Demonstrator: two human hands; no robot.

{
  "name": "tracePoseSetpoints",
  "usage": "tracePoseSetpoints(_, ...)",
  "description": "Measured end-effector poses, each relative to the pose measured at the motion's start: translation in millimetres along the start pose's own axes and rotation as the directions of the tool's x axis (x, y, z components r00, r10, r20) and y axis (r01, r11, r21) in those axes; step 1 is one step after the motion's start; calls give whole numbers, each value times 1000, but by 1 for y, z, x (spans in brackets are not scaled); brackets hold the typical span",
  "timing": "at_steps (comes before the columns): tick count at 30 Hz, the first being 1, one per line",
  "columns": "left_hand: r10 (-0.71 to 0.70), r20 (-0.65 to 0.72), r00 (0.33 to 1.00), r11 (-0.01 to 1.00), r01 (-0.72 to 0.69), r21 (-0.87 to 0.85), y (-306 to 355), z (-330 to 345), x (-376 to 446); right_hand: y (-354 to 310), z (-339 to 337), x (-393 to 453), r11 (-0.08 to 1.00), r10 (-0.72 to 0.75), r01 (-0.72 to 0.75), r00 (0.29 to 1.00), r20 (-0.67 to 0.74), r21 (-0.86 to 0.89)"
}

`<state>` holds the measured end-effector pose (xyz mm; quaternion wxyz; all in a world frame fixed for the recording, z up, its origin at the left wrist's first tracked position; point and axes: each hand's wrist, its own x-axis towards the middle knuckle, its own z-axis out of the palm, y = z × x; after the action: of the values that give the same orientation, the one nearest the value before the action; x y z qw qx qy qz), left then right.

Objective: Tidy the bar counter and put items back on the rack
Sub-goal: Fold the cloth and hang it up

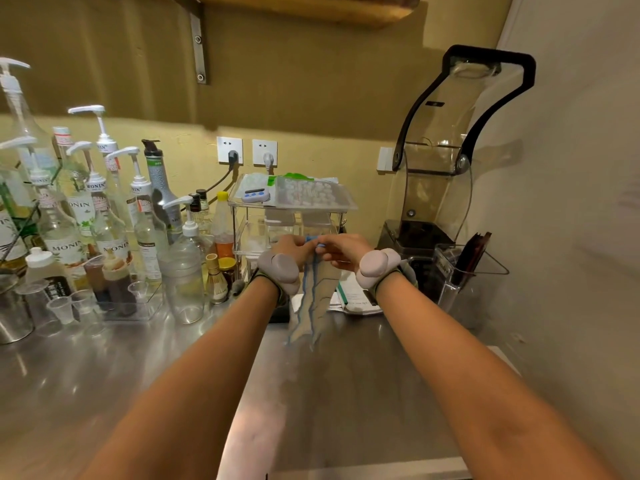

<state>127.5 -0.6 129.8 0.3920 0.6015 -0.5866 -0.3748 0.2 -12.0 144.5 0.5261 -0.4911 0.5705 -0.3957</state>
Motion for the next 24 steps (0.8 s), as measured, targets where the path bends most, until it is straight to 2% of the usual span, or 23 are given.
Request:
tracePoseSetpoints(8,-68,62,996,991,74,-107,8,5,-3,-2,-1,-8,999,-3,2,1000,21,40)
tracePoseSetpoints(12,-102,63,993,971,113,-210,14,6,-5,-2,-1,-9,988,58,-59,998,11,146)
tracePoseSetpoints(14,-71,92,993,978,88,-189,14,7,-8,-2,-3,-9,984,70,-71,997,9,161)
tracePoseSetpoints(18,50,116,992,994,-38,-101,7,8,-8,0,-9,-9,997,29,-28,1000,-11,67)
tracePoseSetpoints(21,79,21,997,992,-76,-105,2,7,-6,2,-11,-4,997,7,-5,1000,-30,83)
tracePoseSetpoints(24,45,-51,998,993,-51,-110,-2,6,0,3,-14,-1,995,31,-27,999,-43,96)
